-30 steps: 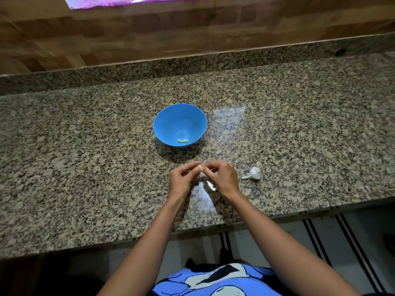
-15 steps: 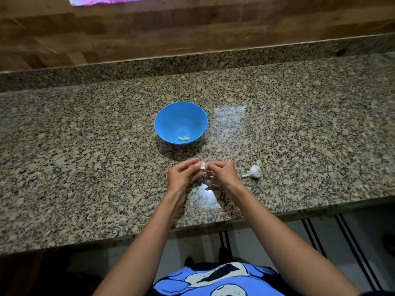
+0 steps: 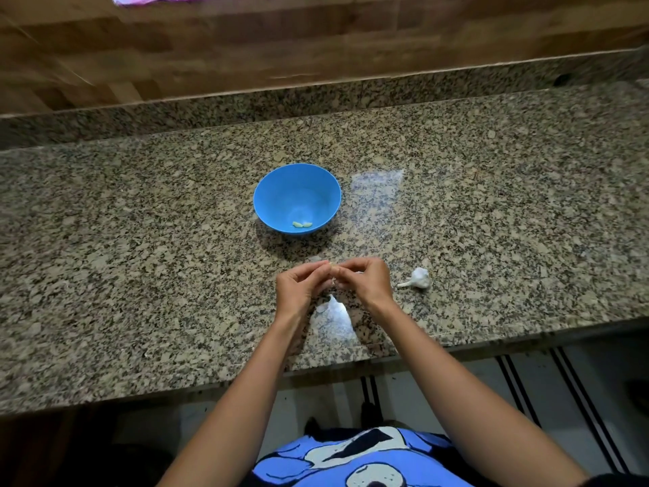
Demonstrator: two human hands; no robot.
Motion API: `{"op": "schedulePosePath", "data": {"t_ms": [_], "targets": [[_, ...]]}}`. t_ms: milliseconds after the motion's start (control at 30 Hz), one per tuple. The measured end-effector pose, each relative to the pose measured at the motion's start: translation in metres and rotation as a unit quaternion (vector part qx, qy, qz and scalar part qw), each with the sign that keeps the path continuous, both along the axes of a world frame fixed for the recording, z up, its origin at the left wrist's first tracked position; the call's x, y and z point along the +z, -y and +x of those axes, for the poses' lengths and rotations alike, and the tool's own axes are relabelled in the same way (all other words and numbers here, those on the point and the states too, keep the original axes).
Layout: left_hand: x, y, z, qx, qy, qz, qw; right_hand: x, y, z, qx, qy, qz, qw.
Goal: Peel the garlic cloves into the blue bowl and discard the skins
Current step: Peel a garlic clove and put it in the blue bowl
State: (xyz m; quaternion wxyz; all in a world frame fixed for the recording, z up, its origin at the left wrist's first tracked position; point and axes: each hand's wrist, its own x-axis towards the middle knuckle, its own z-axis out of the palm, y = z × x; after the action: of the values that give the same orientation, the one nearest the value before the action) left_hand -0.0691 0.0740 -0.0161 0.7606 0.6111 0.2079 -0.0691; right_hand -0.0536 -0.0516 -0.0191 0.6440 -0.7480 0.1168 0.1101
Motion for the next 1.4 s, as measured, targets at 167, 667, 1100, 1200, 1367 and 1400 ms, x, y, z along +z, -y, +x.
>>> {"op": "schedulePosePath", "data": {"t_ms": [167, 667, 1100, 1200, 1367, 1400], "targets": [[0.008, -0.005, 0.003, -0.053, 0.012, 0.003, 0.999, 0.01, 0.004, -0.002, -0.001, -0.072, 0.139, 0.988], [0.004, -0.003, 0.002, 0.011, 0.072, 0.028, 0.997, 0.014, -0.009, -0.002, -0.05, -0.052, 0.154, 0.985], [-0.007, -0.045, 0.006, 0.108, -0.061, 0.091, 0.988, 0.004, -0.003, 0.0, -0.069, -0.031, -0.065, 0.995], [-0.012, -0.064, 0.006, -0.001, -0.004, 0.424, 0.906, -0.001, 0.007, 0.007, -0.025, 0.03, -0.202, 0.979], [-0.017, -0.058, 0.002, -0.031, 0.054, 0.513, 0.856, -0.001, 0.009, 0.007, 0.038, 0.041, -0.26, 0.964], [-0.015, -0.05, 0.002, -0.029, 0.099, 0.517, 0.85, -0.002, 0.01, 0.006, 0.041, 0.039, -0.256, 0.965]]}}
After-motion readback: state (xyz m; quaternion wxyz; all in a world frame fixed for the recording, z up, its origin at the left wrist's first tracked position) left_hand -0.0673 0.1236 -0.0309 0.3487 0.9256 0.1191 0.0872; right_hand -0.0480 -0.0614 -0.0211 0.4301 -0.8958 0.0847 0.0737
